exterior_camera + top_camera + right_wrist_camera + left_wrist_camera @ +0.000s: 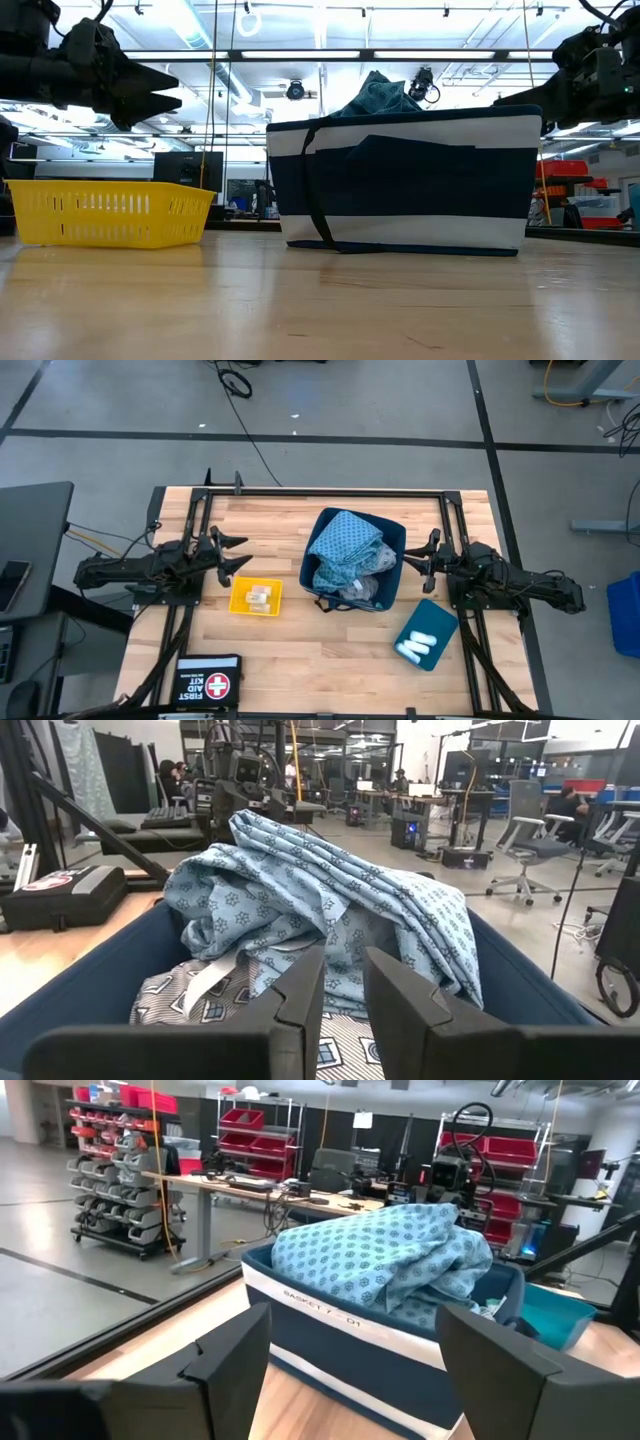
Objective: Pick & place medical supplies in basket/bin
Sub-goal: Return to Home Position
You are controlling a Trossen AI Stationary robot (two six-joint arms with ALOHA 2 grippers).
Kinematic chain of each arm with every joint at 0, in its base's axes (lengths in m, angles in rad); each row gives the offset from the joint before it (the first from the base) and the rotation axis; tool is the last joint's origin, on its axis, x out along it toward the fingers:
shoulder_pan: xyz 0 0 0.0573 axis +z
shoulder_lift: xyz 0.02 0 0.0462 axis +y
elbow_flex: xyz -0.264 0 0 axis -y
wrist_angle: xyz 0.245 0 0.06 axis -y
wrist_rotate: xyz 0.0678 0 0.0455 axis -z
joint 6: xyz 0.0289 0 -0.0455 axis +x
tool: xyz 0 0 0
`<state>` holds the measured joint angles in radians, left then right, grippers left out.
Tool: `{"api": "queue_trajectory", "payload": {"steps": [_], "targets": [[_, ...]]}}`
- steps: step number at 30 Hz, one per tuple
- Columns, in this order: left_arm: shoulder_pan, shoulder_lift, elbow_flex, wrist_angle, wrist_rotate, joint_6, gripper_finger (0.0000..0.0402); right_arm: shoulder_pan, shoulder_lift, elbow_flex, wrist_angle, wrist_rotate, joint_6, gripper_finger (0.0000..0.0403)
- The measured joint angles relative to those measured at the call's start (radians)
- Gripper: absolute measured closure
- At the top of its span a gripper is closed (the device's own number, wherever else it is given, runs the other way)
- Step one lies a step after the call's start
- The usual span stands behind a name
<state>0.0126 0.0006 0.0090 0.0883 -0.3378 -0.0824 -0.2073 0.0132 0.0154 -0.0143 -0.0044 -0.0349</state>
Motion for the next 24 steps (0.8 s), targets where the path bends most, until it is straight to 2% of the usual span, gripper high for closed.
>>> {"api": "queue_trajectory", "payload": {"steps": [12,24], "targets": [[0.0,0.0,0.0,-0.01,0.035,-0.005,0.0132,0.009,0.034,0.0,0.001,-0.023,0.02,0.032],[0.0,0.0,0.001,-0.014,0.036,-0.007,0.0132,0.117,0.099,0.0,0.003,-0.048,0.045,0.032]]}}
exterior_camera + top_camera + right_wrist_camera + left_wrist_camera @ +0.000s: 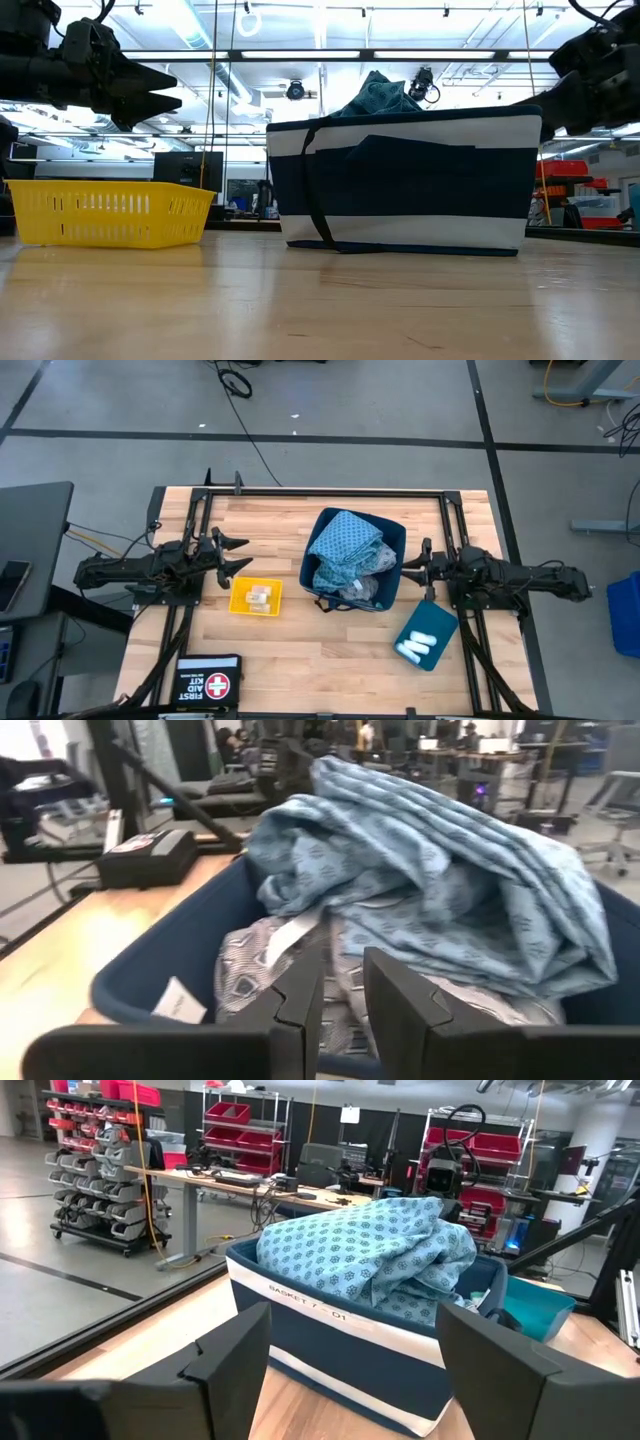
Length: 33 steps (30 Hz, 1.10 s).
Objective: Pick & place medical supplies in basket/bin
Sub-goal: Return to Home Position
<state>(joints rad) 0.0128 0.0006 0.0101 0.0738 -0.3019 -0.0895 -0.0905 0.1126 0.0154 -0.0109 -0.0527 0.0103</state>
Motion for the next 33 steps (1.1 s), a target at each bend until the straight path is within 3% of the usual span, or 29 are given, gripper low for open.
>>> {"api": "queue_trajectory", "payload": {"steps": [14,24,33], "targets": [[0.0,0.0,0.001,-0.004,0.0,0.0,0.0132,0.126,-0.001,0.0,0.007,-0.03,0.028,0.032],[0.0,0.0,0.001,-0.005,0.004,-0.001,0.0132,0.126,-0.001,0.0,0.007,-0.029,0.027,0.0321],[0.0,0.0,0.001,-0.013,0.075,0.0,0.0132,0.127,-0.001,0.0,0.007,-0.029,0.053,0.032]]}}
